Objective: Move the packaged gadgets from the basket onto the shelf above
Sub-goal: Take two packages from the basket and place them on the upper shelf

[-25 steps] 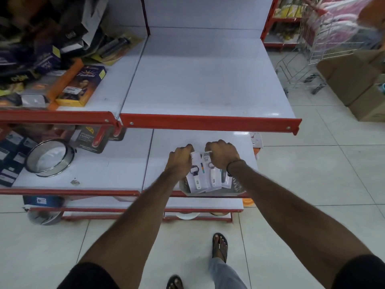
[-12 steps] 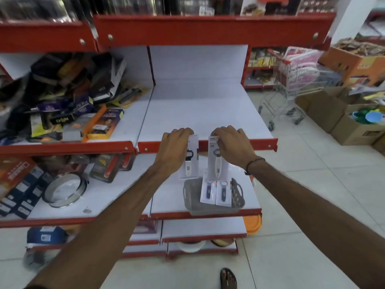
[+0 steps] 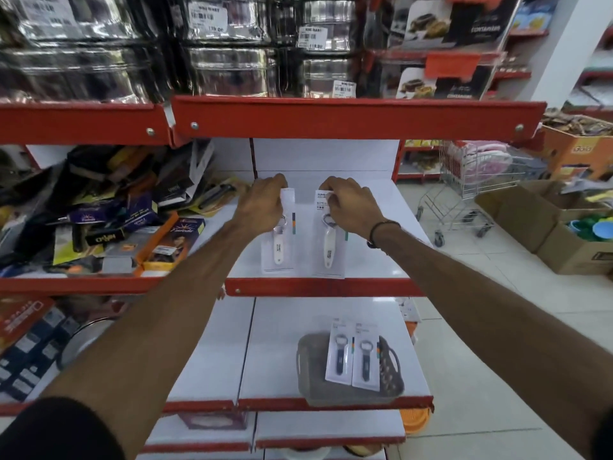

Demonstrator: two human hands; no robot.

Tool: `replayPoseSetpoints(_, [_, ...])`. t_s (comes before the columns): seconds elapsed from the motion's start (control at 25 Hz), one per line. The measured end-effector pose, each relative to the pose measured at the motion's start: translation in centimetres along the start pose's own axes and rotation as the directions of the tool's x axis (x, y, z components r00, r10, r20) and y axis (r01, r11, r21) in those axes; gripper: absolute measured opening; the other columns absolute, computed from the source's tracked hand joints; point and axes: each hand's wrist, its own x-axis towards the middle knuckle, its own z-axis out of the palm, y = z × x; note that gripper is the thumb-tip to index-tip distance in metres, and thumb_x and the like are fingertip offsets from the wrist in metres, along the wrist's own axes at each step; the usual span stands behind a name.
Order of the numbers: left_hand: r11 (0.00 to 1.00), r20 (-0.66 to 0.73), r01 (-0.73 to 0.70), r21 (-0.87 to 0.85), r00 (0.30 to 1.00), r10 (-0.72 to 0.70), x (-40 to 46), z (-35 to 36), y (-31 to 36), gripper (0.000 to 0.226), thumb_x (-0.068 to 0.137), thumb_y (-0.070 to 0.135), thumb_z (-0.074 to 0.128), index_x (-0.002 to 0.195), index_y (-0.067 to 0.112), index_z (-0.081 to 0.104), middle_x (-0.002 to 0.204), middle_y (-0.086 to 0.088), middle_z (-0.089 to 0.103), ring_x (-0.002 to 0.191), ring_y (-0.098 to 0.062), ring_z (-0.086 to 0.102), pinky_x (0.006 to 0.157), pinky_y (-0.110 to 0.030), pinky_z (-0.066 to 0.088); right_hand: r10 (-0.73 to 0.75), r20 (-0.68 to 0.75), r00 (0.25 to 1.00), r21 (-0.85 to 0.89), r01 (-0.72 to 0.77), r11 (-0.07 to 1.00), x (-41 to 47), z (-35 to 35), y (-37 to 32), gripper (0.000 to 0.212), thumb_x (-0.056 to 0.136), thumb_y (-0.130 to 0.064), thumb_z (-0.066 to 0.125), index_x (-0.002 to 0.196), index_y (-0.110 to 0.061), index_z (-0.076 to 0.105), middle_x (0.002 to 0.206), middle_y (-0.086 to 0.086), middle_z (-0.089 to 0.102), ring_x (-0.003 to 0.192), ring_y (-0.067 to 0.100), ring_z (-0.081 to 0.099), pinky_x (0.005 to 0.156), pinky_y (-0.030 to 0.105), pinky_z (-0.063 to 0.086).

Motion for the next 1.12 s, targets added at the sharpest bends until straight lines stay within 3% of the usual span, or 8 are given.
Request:
replayPoseSetpoints(0.16, [0.988,0.098,0.138,-0.070,0.987,-0.130,2.6,2.6,-1.4,0.031,0.084,-0.008,0.046,0.105,0.011,0.058,0.097,-0.015,0.071,0.094,-0.034,0.066,0.086,-0.043,0.050,0.067,0.056,0.996,-0.010,-0.066,0.998,3.7,2.0,0.5,0.035,0.085,-0.003,0.043,0.113,-0.016,0.060,0.113,0.007,0.069,0.106,0.031,0.058,0.091,0.041,0.036])
replayPoseSetpoints(0.24, [0.980,0.148,0.182,-0.076,0.974,-0.169,3.0,4.9,-2.0,0.033,0.084,-0.006,0.044,0.107,0.014,0.057,0.100,-0.013,0.072,0.101,-0.034,0.063,0.099,-0.046,0.040,0.087,0.119,0.989,-0.021,-0.085,0.996,4.4,3.8,1.3,0.034,0.085,-0.004,0.043,0.113,-0.017,0.060,0.112,0.007,0.069,0.104,0.030,0.060,0.092,0.040,0.036])
replayPoseSetpoints(0.36, [0.976,0.194,0.207,-0.072,0.963,-0.190,2.8,7.5,-2.5,0.034,0.086,-0.005,0.043,0.112,0.013,0.057,0.106,-0.014,0.070,0.109,-0.034,0.057,0.097,-0.042,0.030,0.115,0.223,0.968,-0.027,-0.112,0.993,4.7,6.5,2.8,0.032,0.088,-0.009,0.045,0.115,-0.018,0.060,0.118,0.008,0.068,0.108,0.030,0.060,0.098,0.042,0.040])
replayPoseSetpoints(0.56, [0.979,0.273,0.200,0.031,0.941,-0.201,2.6,9.9,-2.7,0.035,0.085,0.001,0.049,0.114,0.016,0.062,0.118,-0.009,0.062,0.119,-0.030,0.051,0.106,-0.049,0.023,0.107,0.341,0.934,-0.129,-0.066,0.989,4.9,8.9,4.3,0.040,0.089,-0.012,0.045,0.121,-0.023,0.066,0.128,0.002,0.064,0.119,0.026,0.056,0.100,0.042,0.041])
replayPoseSetpoints(0.76, [0.973,0.329,0.161,0.164,0.921,-0.208,1.6,11.1,-2.3,0.043,0.085,0.008,0.059,0.125,0.019,0.064,0.125,-0.010,0.055,0.123,-0.029,0.050,0.111,-0.051,0.022,0.124,0.414,0.902,-0.191,-0.047,0.981,3.8,10.5,5.1,0.043,0.091,-0.016,0.049,0.133,-0.023,0.059,0.136,0.005,0.053,0.129,0.027,0.046,0.107,0.046,0.032])
replayPoseSetpoints(0.96, [0.960,0.478,0.178,0.216,0.838,-0.263,-0.4,10.6,-1.7,0.050,0.091,0.019,0.055,0.141,0.020,0.051,0.145,-0.007,0.044,0.136,-0.026,0.041,0.119,-0.059,0.007,0.111,0.427,0.897,-0.249,-0.001,0.968,1.9,10.5,4.9,0.044,0.097,-0.025,0.047,0.139,-0.016,0.049,0.144,0.005,0.050,0.134,0.026,0.043,0.110,0.048,0.030])
replayPoseSetpoints(1.04, [0.964,0.459,0.178,0.196,0.853,-0.250,-1.6,10.0,-1.5,0.050,0.095,0.021,0.049,0.145,0.018,0.047,0.153,-0.008,0.039,0.141,-0.026,0.036,0.119,-0.064,0.002,0.104,0.427,0.898,-0.244,0.003,0.970,0.8,9.8,4.7,0.047,0.097,-0.024,0.044,0.144,-0.016,0.043,0.148,0.005,0.049,0.137,0.027,0.043,0.111,0.049,0.031])
replayPoseSetpoints(1.12, [0.970,0.347,0.150,0.190,0.914,-0.210,-3.4,9.4,-1.2,0.050,0.096,0.025,0.049,0.146,0.016,0.045,0.158,-0.008,0.035,0.144,-0.028,0.033,0.118,-0.068,0.007,0.087,0.361,0.929,-0.190,-0.018,0.982,-0.8,9.0,4.4,0.051,0.096,-0.020,0.043,0.146,-0.015,0.041,0.150,0.006,0.048,0.139,0.027,0.041,0.112,0.049,0.032])
